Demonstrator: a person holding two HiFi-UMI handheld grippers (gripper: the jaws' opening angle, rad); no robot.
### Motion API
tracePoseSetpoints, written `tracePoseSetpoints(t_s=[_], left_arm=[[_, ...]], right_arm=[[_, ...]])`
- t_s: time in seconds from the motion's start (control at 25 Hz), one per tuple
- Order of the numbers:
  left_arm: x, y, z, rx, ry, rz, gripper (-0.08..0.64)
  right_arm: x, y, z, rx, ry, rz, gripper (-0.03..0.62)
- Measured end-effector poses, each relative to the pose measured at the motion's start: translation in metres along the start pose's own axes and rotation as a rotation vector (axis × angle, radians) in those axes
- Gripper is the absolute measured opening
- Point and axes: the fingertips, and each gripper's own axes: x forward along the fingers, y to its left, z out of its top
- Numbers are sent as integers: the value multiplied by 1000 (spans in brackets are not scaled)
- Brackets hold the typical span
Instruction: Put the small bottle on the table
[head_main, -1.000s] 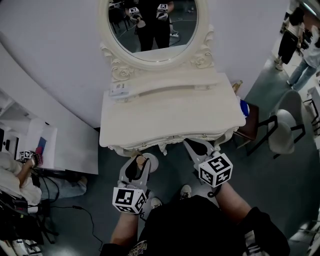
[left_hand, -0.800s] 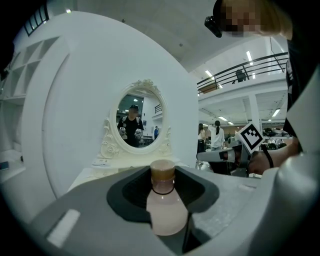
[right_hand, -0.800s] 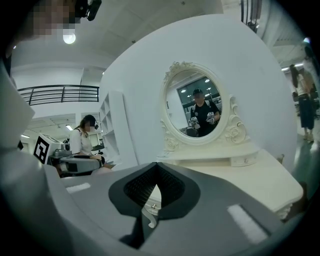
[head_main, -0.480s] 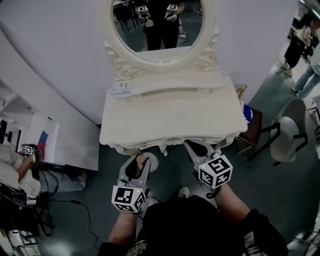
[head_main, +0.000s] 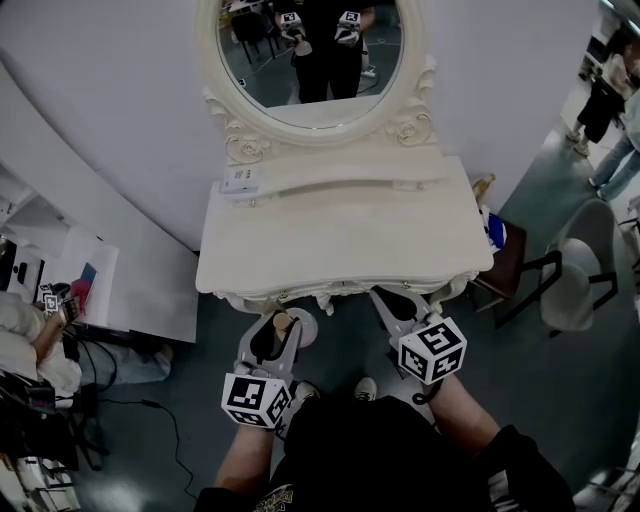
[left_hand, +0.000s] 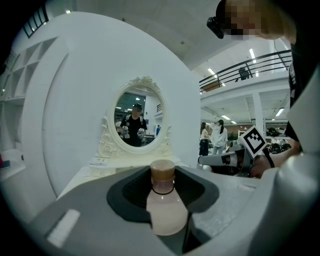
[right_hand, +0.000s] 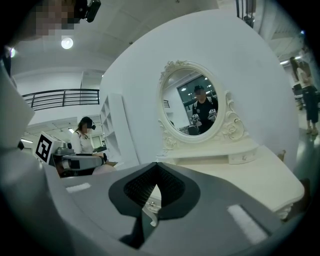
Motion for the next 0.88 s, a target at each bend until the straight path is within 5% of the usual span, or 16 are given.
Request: tracePoseSetpoints(t_s=[0.88], left_arm=[[30,-15,2,17,7,-72,140]], right_arm=[[-24,-29,-5,36,-16,-86,29]])
